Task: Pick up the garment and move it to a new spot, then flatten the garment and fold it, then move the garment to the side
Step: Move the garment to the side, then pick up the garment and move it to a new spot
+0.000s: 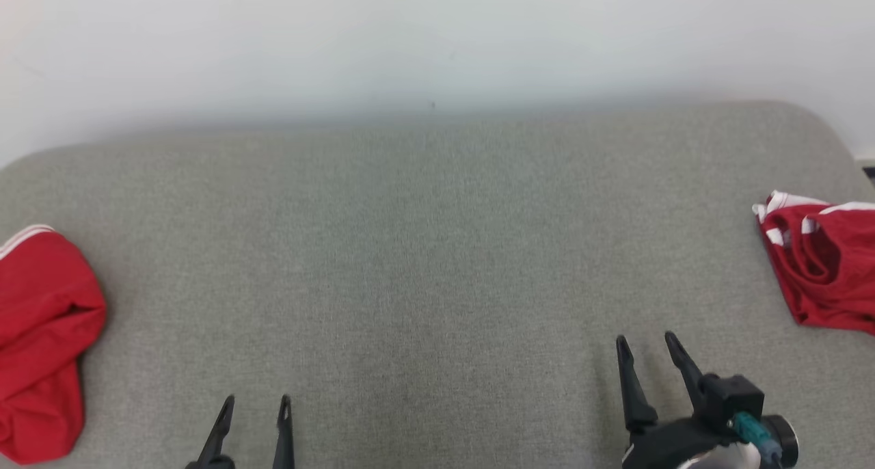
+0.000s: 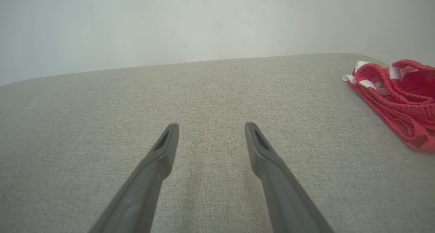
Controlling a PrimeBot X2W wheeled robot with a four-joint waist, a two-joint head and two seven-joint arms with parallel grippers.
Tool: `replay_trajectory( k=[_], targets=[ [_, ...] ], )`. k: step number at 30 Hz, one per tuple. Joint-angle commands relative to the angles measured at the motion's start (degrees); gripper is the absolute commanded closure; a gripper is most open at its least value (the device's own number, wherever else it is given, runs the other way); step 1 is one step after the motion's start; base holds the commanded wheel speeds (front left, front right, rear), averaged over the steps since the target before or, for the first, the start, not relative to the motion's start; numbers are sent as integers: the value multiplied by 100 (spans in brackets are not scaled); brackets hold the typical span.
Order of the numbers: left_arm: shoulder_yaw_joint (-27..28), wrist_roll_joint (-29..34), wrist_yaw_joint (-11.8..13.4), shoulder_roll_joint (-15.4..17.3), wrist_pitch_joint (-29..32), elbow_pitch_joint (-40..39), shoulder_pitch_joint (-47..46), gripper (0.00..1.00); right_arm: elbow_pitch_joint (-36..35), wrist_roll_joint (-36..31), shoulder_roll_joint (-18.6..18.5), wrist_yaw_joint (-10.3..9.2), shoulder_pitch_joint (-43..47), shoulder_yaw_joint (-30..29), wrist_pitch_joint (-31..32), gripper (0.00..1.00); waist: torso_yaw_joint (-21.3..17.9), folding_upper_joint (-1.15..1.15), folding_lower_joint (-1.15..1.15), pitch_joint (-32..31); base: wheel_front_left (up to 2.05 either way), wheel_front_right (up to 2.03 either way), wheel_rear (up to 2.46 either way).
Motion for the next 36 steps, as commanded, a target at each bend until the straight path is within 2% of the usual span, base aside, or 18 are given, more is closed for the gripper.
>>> replay_trajectory(
  k=[1, 22, 32, 36],
  targets=[
    [19, -59, 13, -9, -18, 26, 84, 0, -2, -19, 18, -14, 86, 3, 0, 0, 9, 1, 1, -217, 0, 0, 0],
    [631, -126, 122, -10, -18, 28, 458, 0, -351, 349, 42, -14, 352, 276, 1, 0, 3, 1, 1, -694, 0, 0, 0],
    [649, -123, 94, -11, -18, 25, 455, 0, -281, 461, 43, -14, 363, 248, 1, 0, 70, 1, 1, -630, 0, 0, 0],
    [605, -143, 111, -11, -18, 92, 405, 0, -265, 457, 43, -14, 379, 252, 1, 0, 208, 1, 1, -580, 0, 0, 0]
  ],
)
